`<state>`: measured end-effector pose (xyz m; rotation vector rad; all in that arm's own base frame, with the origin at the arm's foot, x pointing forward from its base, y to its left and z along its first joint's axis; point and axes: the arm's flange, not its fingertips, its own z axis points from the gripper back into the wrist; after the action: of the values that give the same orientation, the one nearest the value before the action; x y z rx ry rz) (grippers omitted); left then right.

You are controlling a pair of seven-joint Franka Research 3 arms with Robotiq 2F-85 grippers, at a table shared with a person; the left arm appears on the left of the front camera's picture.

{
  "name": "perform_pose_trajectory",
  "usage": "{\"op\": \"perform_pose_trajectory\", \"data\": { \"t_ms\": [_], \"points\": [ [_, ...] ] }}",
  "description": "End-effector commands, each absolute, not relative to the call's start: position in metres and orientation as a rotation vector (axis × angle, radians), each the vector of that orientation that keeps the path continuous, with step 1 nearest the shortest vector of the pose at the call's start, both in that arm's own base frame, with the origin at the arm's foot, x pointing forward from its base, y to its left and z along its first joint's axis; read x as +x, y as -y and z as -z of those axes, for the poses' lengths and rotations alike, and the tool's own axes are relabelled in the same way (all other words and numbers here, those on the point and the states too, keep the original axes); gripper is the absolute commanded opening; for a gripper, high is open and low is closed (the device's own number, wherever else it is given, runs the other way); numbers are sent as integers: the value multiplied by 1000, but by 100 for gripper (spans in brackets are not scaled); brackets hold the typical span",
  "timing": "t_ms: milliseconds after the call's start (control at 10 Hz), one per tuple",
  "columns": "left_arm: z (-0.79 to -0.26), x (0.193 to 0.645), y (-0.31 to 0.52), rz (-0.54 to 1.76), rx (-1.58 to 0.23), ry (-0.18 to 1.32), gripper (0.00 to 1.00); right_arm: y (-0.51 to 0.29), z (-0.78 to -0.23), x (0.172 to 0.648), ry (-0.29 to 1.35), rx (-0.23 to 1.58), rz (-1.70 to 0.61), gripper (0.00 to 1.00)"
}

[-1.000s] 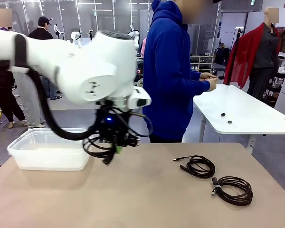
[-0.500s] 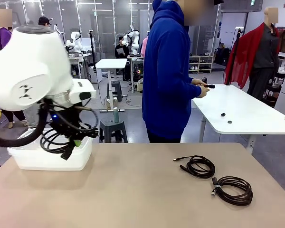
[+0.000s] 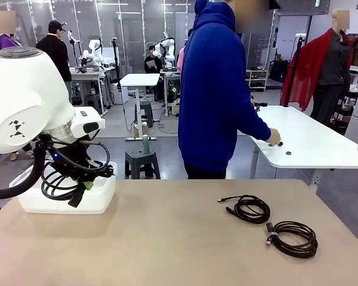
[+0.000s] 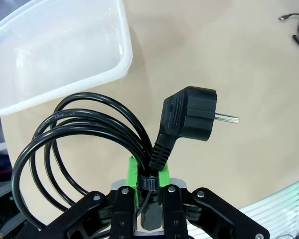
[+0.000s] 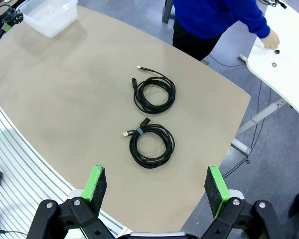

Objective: Organize and store the cables.
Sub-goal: Place the Power Cable into the Organizing box.

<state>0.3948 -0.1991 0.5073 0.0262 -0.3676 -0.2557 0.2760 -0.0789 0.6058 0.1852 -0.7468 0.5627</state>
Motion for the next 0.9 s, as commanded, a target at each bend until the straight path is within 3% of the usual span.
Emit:
{"op": "perform_pose_trajectory", "data": {
  "t_ms": [0,300,400,800],
  "points": [
    [-514,395,201,257,29,357,18,80,-605,276,748,188,-561,100],
    [-507,393,202,262,29,365,18,80,-605,276,748,188,-561,100],
    [-518,411,188,201,78,396,18,80,-605,276,748,188,-561,100],
    [-546,469,127,274,131,270,18,80,-605,276,748,188,-561,100]
  ]
}}
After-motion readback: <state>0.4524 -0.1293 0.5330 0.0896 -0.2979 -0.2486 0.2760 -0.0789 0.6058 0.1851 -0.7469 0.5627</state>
